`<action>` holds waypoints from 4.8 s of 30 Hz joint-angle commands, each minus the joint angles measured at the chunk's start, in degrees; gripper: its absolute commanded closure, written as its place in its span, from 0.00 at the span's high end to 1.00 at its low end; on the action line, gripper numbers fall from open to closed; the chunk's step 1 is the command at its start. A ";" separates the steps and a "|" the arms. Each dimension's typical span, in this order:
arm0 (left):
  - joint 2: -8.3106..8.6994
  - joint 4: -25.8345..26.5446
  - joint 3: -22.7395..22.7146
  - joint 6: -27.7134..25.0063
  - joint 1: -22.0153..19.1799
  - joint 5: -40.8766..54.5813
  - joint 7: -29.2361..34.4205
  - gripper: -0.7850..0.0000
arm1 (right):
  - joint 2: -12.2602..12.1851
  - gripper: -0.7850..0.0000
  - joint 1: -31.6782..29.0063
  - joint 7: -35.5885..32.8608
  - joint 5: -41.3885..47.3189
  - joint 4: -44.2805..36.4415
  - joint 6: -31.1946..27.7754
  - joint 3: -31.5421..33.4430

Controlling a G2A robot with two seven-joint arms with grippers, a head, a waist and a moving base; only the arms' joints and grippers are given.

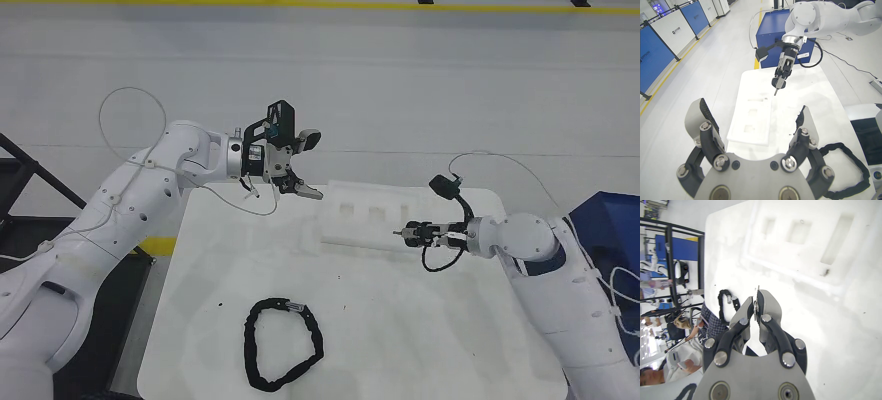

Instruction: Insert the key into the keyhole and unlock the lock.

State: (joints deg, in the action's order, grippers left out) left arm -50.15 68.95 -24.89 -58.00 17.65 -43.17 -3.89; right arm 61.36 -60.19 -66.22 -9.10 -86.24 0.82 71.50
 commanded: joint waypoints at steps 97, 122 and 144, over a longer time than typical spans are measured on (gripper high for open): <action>0.82 -9.51 15.15 0.00 13.69 -46.16 -35.36 1.00 | -2.66 0.00 -11.03 -2.75 23.82 -4.38 -6.62 15.95; 3.03 -8.94 13.37 4.71 18.89 -46.88 -42.31 1.00 | -2.66 0.00 -11.03 -2.75 23.82 -4.38 -6.62 15.95; 2.68 -8.78 13.33 13.41 22.74 -59.74 -46.95 0.91 | -2.66 0.00 -11.03 -2.75 23.82 -4.38 -6.62 15.95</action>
State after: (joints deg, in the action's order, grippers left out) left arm -47.41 60.31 -11.59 -44.67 40.33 -102.52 -50.58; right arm 58.70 -71.22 -68.98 14.71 -90.62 -5.81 87.46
